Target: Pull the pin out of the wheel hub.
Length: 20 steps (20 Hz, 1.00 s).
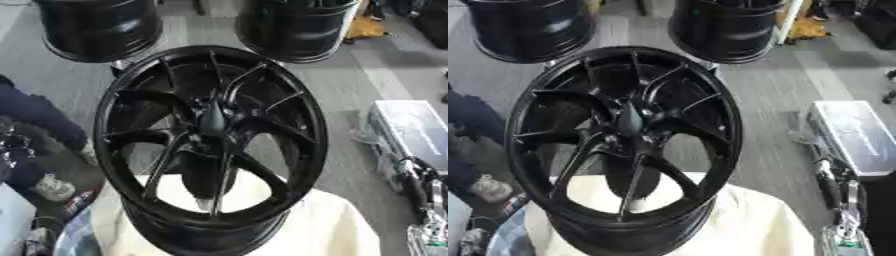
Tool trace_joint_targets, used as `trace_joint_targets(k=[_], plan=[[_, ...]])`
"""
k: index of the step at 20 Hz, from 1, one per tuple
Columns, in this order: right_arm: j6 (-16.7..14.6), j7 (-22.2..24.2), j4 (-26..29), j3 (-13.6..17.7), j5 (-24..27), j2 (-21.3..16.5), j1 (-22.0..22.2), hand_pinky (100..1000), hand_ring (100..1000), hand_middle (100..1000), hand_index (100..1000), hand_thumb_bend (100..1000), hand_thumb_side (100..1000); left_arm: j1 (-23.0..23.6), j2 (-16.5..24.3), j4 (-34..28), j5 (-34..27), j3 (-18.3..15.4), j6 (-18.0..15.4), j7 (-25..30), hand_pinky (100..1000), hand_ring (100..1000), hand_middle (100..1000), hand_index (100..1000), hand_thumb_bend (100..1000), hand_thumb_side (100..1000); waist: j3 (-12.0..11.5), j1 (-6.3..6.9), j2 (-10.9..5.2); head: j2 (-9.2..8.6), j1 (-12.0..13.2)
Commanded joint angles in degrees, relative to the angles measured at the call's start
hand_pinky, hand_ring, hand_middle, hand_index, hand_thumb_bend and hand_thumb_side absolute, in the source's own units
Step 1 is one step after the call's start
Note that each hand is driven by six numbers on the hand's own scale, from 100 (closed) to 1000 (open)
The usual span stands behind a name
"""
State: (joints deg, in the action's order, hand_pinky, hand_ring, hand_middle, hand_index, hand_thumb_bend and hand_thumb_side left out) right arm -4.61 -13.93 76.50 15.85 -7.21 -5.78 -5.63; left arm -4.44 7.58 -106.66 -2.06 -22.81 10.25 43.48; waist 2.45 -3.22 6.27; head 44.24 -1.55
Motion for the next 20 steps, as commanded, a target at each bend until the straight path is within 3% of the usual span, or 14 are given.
trace_joint_targets(k=[1, 13, 20], plan=[[-1.14, 0.82, 2.8, -1.04, 1.71, -0.67, -0.17, 757, 657, 671, 858, 100, 686, -0.47, 0.51, -0.75, -0.52, 0.03, -0.35, 0.14, 735, 595, 575, 666, 100, 899, 0.08, 0.19, -0.43, -0.12, 0.06], [-1.94, 1.74, 3.41, -2.11, 2.36, -0.75, 0.17, 753, 646, 655, 855, 100, 683, -0.4, 0.44, -0.75, -0.21, 0.17, -0.34, 0.6, 735, 594, 576, 665, 100, 901, -0.08, 0.06, -0.33, -0.12, -0.19], [-3.92, 2.93, 4.37, -2.37, 3.72, -0.67, 0.12, 753, 645, 654, 855, 100, 683, -0.33, 0.36, -0.78, -0.33, 0.17, -0.21, 0.68, 737, 595, 578, 665, 100, 904, -0.27, 0.02, -0.45, -0.12, -0.07]])
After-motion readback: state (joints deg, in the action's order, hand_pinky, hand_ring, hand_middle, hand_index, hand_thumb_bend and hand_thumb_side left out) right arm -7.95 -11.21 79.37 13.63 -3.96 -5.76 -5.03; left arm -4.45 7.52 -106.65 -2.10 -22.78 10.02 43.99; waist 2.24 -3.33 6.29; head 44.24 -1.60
